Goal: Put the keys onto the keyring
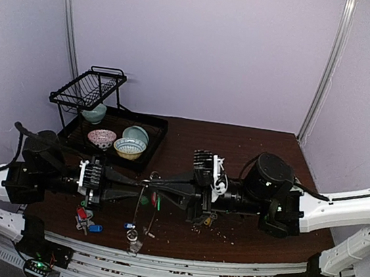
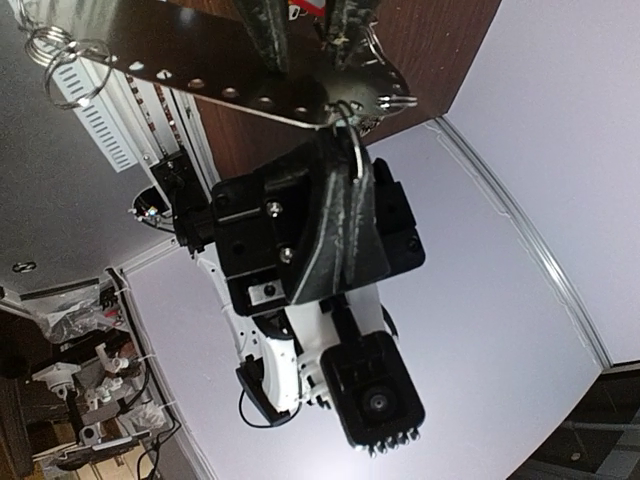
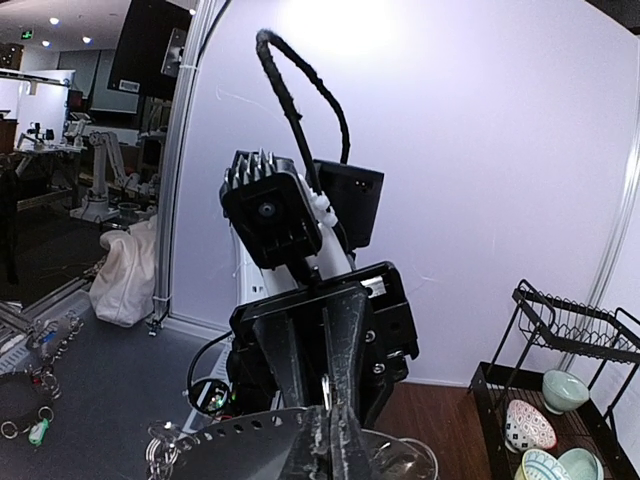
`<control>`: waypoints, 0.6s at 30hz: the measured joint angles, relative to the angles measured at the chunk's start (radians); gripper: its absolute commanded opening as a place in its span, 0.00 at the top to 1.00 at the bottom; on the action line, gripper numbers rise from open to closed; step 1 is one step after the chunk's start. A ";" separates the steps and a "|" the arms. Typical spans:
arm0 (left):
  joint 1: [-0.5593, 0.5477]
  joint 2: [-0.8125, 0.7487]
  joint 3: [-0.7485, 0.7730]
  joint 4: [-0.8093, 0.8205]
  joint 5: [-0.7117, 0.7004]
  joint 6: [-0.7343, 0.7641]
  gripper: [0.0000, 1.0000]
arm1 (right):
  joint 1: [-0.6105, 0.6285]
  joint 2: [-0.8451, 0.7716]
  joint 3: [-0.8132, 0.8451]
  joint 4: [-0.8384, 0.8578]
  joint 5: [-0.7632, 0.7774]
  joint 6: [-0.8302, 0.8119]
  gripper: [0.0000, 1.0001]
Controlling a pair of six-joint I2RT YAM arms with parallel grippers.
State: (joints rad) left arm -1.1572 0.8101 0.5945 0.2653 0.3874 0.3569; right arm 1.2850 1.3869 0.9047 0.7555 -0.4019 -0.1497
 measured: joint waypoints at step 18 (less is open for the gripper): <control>0.000 -0.038 0.000 0.119 -0.007 -0.091 0.79 | 0.000 0.057 -0.002 0.093 0.003 0.027 1.00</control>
State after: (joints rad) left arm -1.1572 0.7719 0.5945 0.3843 0.3805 0.2657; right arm 1.2846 1.4441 0.9028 0.8486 -0.3988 -0.1226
